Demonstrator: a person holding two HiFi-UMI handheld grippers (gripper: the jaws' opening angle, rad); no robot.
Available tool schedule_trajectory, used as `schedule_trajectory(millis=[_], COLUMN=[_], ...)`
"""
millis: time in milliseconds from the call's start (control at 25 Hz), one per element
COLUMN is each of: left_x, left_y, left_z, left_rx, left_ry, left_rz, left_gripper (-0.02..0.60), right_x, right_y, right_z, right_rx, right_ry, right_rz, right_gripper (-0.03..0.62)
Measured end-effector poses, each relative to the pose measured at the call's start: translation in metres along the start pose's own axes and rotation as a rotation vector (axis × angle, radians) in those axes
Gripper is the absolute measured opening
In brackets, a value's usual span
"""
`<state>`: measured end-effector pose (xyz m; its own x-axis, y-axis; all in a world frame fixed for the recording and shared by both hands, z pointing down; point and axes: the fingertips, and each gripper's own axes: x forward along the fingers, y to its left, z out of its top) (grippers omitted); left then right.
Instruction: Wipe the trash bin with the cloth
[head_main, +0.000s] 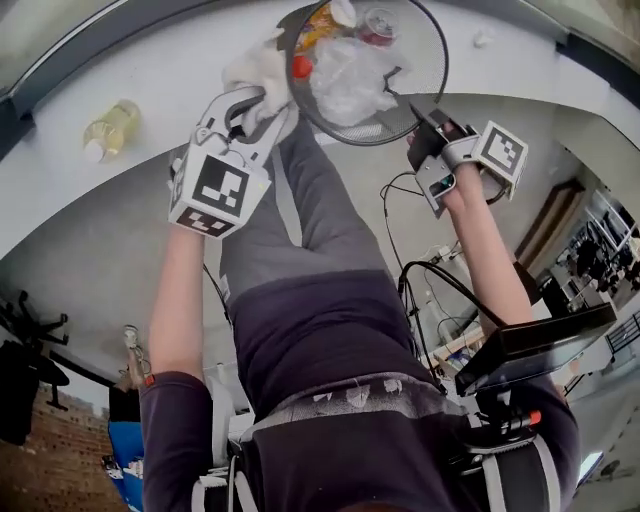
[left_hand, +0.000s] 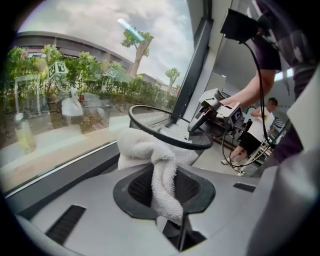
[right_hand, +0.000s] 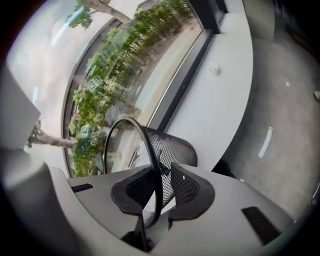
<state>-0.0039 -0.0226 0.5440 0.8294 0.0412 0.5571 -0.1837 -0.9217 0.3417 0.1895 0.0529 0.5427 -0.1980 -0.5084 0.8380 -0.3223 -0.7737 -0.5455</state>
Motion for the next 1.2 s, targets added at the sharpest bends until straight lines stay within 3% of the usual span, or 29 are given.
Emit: schedule_trajectory(millis=[120,200,320,400,520,600,720,800,880,920,1000,1080,1200], left_x=[0.001,0.001,0.005,0.003,-0.001,0.0,0.002,-0.001,-0.005,-0.007,-0.011,-0.014,-0.019], left_y=[-0.023,-0.031,-0.041,-0.034,-0.009,0.002,0.014,0.023,0.032,0.037,0.046,0.049,0.043], left_z=[-0.011,-0.02,-0.02,-0.016,-0.005,0.001,0.003,0.007,0.013,0.017,0.024,0.025,0.009], left_rx=[-0.013,-0.029,-0.034,-0.053,-0.087,-0.056,-0.018,-0.028,-0.043,-0.05,-0.059,-0.066,-0.086], left_ry=[0.013,0.024,0.018,0.006,-0.03,-0.032,-0.018,-0.02,-0.03,-0.041,-0.071,-0.089,-0.077], left_rz=[-0.054,-0.07,-0.091,-0.066,-0.011,-0.002,0.009,0.036,0.068,0.083,0.104,0.116,0.099], left_gripper=[0.066,0.066,0.066,0.066,0.066,0.066,0.066,0.066,0.066,0.066,0.066,0.066,0.066], right_x=[0.001,0.007,0.005,0.004,-0.016,-0.034,-0.031,-0.007,0.018,0.024,0.023,0.016,0.012], right_y=[0.005,0.008,0.011,0.015,0.017,0.012,0.017,0.028,0.04,0.044,0.043,0.033,0.022], right_z=[-0.045,-0.067,-0.075,-0.074,-0.044,-0.002,0.053,0.061,0.056,0.053,0.048,0.036,0.0], right_rx=[0.093,0.088,-0.03,-0.136,-0.269,-0.343,-0.47,-0.546,-0.59,-0.588,-0.521,-0.407,-0.211], right_ry=[0.056,0.114,0.193,0.229,0.223,0.17,0.099,0.144,0.215,0.231,0.21,0.182,0.179], right_rz=[0.004,-0.008,-0.023,-0.041,-0.078,-0.138,-0.225,-0.204,-0.131,-0.092,-0.062,-0.05,0.033], right_gripper=[0.074,0.078,0.102,0.128,0.173,0.22,0.221,0.221,0.218,0.064,0.071,0.073,0.086])
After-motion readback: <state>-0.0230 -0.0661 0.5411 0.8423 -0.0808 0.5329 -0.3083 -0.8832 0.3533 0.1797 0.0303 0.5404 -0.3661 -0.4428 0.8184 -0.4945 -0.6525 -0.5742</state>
